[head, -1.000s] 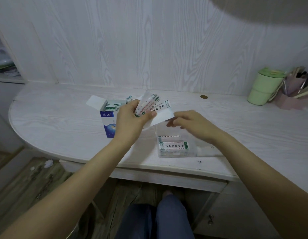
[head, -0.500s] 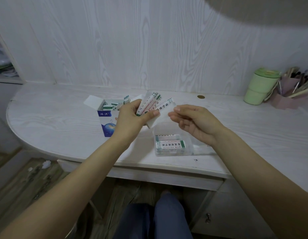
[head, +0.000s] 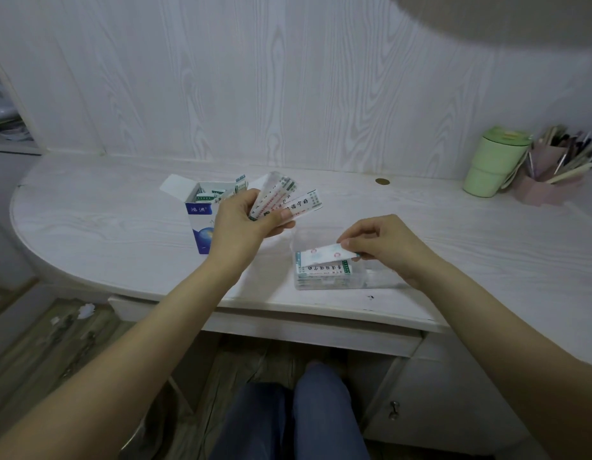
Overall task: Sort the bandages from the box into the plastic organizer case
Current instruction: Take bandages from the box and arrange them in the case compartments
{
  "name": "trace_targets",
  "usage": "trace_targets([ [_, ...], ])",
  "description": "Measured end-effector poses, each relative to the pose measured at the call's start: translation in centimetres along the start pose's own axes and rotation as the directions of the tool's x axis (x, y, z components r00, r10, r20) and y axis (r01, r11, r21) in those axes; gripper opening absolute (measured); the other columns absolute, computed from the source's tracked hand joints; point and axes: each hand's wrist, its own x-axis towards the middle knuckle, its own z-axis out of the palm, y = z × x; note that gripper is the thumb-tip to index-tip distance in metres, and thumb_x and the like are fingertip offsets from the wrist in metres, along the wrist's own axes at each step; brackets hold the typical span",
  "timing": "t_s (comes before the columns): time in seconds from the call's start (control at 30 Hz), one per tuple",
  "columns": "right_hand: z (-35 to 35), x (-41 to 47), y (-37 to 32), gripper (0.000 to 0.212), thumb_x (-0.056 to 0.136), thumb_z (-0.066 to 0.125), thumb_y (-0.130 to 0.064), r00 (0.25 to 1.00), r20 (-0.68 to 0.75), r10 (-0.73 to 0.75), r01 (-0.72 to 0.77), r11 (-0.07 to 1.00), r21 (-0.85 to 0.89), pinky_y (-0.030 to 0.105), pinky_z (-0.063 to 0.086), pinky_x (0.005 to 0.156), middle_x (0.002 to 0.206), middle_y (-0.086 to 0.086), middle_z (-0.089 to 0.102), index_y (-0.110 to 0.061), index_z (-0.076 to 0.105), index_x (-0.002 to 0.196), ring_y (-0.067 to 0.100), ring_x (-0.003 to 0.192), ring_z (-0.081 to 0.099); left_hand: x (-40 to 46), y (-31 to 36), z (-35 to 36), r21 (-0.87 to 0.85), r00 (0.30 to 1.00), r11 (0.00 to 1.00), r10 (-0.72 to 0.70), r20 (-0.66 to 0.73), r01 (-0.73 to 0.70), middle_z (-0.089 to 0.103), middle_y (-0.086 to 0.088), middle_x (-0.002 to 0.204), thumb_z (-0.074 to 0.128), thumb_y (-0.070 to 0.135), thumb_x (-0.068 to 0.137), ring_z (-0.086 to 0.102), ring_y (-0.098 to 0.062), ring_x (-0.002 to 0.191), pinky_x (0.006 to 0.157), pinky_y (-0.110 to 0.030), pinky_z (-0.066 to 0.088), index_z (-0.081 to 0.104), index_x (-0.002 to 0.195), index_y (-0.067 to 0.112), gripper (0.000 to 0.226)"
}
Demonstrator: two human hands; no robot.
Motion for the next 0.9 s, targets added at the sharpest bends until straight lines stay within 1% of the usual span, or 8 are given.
trace_targets([
  [0.07,0.3,-0.1,0.1,0.014,0.085,0.065,-0.004,1.0,-0.006,-0.029,0.028,0.996,-0.088,0.021,0.047,0.065,0.076,0.009,0.072,-0.013,0.073,0.079,0.008,0.063,0.059,-0.1,-0.1,0.2,0.005,1.0,1.0,-0.004,0.003,0.004,0.069,-0.001,0.092,0.067,0.003,0.083,0.072,-0.015,0.074,0.07,-0.024,0.059,0.063,0.102,0.007,0.019],
  [0.17,0.5,-0.2,0.3,0.014,0.084,0.066,-0.006,0.997,-0.022,-0.07,0.065,0.98,-0.186,0.011,0.04,0.056,0.065,-0.002,0.069,-0.015,0.074,0.078,-0.003,0.053,0.055,-0.2,-0.1,0.1,0.004,1.0,1.0,-0.009,0.009,0.009,0.068,0.004,0.09,0.067,0.004,0.083,0.072,-0.013,0.073,0.067,-0.021,0.057,0.063,0.1,0.009,0.018],
  [0.23,0.6,-0.1,0.4,0.014,0.083,0.066,-0.006,0.996,-0.025,-0.085,0.078,0.973,-0.216,0.007,0.037,0.051,0.065,-0.003,0.068,-0.015,0.074,0.078,-0.006,0.05,0.054,-0.3,-0.2,0.0,0.006,1.0,1.0,-0.01,0.007,0.01,0.068,0.004,0.09,0.068,0.004,0.083,0.072,-0.013,0.074,0.067,-0.02,0.057,0.063,0.101,0.008,0.019],
  [0.47,0.8,0.2,0.6,0.014,0.085,0.064,-0.005,0.997,-0.029,-0.065,0.058,0.98,-0.192,0.01,0.04,0.051,0.074,0.004,0.072,-0.013,0.074,0.079,-0.002,0.053,0.059,-0.2,-0.6,0.0,-0.029,0.999,0.999,-0.024,0.034,0.025,0.068,0.002,0.09,0.066,0.002,0.085,0.072,-0.013,0.073,0.068,-0.021,0.058,0.062,0.098,0.011,0.017],
  [0.53,0.8,0.1,0.5,0.015,0.085,0.062,-0.004,0.998,-0.022,-0.057,0.053,0.984,-0.171,0.012,0.043,0.051,0.076,0.006,0.073,-0.012,0.073,0.08,0.001,0.055,0.062,-0.1,-0.9,0.2,-0.026,0.996,0.998,-0.05,0.075,0.052,0.068,0.0,0.093,0.061,0.002,0.088,0.072,-0.013,0.073,0.069,-0.022,0.058,0.059,0.103,0.009,0.016],
  [0.7,0.9,0.1,0.5,0.012,0.082,0.067,-0.008,0.996,-0.014,-0.087,0.081,0.968,-0.236,0.008,0.039,0.049,0.065,-0.006,0.067,-0.017,0.072,0.076,-0.005,0.054,0.056,-0.2,-1.6,0.6,0.126,0.971,0.988,-0.112,0.209,0.087,0.071,-0.005,0.086,0.046,0.011,0.098,0.071,-0.015,0.071,0.062,-0.022,0.056,0.05,0.116,0.006,0.019],
  [0.8,1.1,0.1,0.5,0.011,0.08,0.07,-0.008,0.994,-0.007,-0.111,0.105,0.958,-0.268,0.005,0.039,0.054,0.061,-0.008,0.064,-0.018,0.072,0.074,-0.006,0.052,0.054,-0.1,-1.9,0.7,0.241,0.967,0.97,-0.097,0.237,0.038,0.072,0.0,0.086,0.046,0.016,0.099,0.069,-0.012,0.068,0.054,-0.02,0.05,0.048,0.117,0.006,0.021],
  [0.9,1.0,0.2,0.6,0.012,0.079,0.071,-0.009,0.992,-0.005,-0.125,0.118,0.951,-0.285,0.008,0.043,0.059,0.063,-0.005,0.066,-0.019,0.072,0.073,-0.002,0.055,0.056,-0.1,-1.9,0.6,0.359,0.959,0.933,-0.086,0.269,-0.017,0.072,0.005,0.088,0.046,0.021,0.099,0.068,-0.01,0.066,0.053,-0.022,0.047,0.049,0.117,0.006,0.024],
])
